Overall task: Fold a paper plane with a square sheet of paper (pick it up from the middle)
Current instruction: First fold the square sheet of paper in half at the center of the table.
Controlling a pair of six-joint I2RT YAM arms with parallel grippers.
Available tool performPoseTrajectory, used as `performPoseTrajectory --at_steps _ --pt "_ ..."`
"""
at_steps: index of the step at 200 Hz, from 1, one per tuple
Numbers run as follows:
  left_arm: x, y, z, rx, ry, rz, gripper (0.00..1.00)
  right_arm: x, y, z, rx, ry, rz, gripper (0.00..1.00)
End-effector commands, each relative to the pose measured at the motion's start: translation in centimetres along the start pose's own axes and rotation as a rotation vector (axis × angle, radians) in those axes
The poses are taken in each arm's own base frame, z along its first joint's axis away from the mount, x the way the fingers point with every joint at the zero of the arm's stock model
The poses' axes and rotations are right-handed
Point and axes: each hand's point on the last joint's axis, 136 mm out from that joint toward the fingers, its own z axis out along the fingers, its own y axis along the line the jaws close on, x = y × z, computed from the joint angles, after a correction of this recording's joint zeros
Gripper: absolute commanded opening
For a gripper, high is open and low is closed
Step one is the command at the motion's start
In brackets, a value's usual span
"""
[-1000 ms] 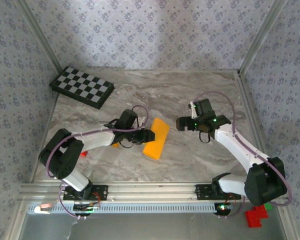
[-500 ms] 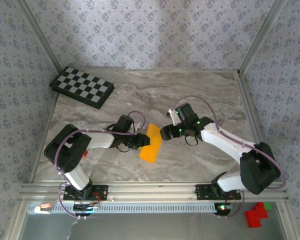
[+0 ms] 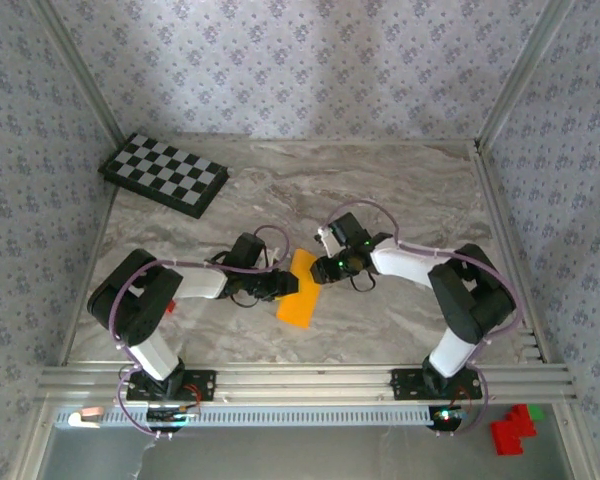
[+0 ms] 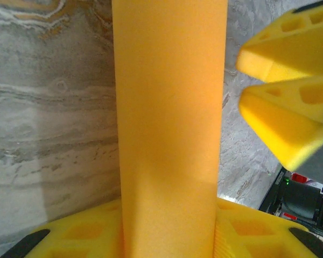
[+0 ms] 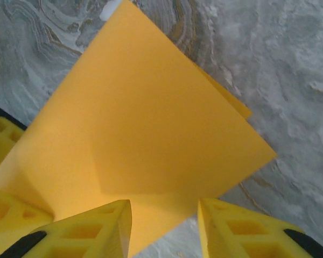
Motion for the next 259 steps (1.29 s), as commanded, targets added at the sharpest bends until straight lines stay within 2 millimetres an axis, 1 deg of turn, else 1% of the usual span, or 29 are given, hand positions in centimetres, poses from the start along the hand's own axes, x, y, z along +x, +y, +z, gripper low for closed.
performPoseTrajectory --at_steps 1,44,67,103,128,157,181,201,223,239,259 --pt "0.6 2.5 -0.1 -0.089 -0.007 0.005 0.39 -1.9 1.3 0.6 -0.048 -0.03 -0.016 0.36" --pt "0.7 3.1 -0.2 -0.13 0.016 0.026 0.45 -2.9 2.0 2.1 -0.103 -0.028 -0.01 0.31" --pt "0.7 3.3 -0.3 -0.154 0.024 0.036 0.48 -3.5 2.8 2.4 -0.133 -0.039 -0.011 0.3" --pt "0.6 3.9 -0.8 -0.21 0.02 0.049 0.48 -3.7 3.3 2.6 -0.158 -0.044 -0.004 0.3" --pt "0.5 4.3 -1.2 -0.249 0.015 0.059 0.43 -3.5 3.0 2.4 -0.147 -0.04 -0.003 0.3" --pt "0.4 4.4 -1.4 -0.266 0.016 0.068 0.39 -3.6 2.1 1.3 -0.125 -0.048 0.008 0.31" --pt "0.2 4.7 -1.5 -0.289 0.025 0.066 0.38 -3.8 1.0 -0.4 -0.108 -0.082 0.022 0.34" --pt "-0.1 5.0 -1.7 -0.315 0.011 0.049 0.42 -3.6 -0.3 -1.8 -0.086 -0.111 0.046 0.35" --pt "-0.4 5.2 -2.0 -0.341 -0.008 0.034 0.47 -3.2 -1.5 -2.8 -0.07 -0.134 0.074 0.35" --pt "-0.7 5.5 -2.1 -0.365 -0.017 0.033 0.51 -2.9 -1.6 -2.9 -0.071 -0.134 0.08 0.35" --pt "-0.8 5.8 -2.1 -0.382 -0.016 0.037 0.52 -2.6 -1.5 -2.8 -0.075 -0.123 0.081 0.35"
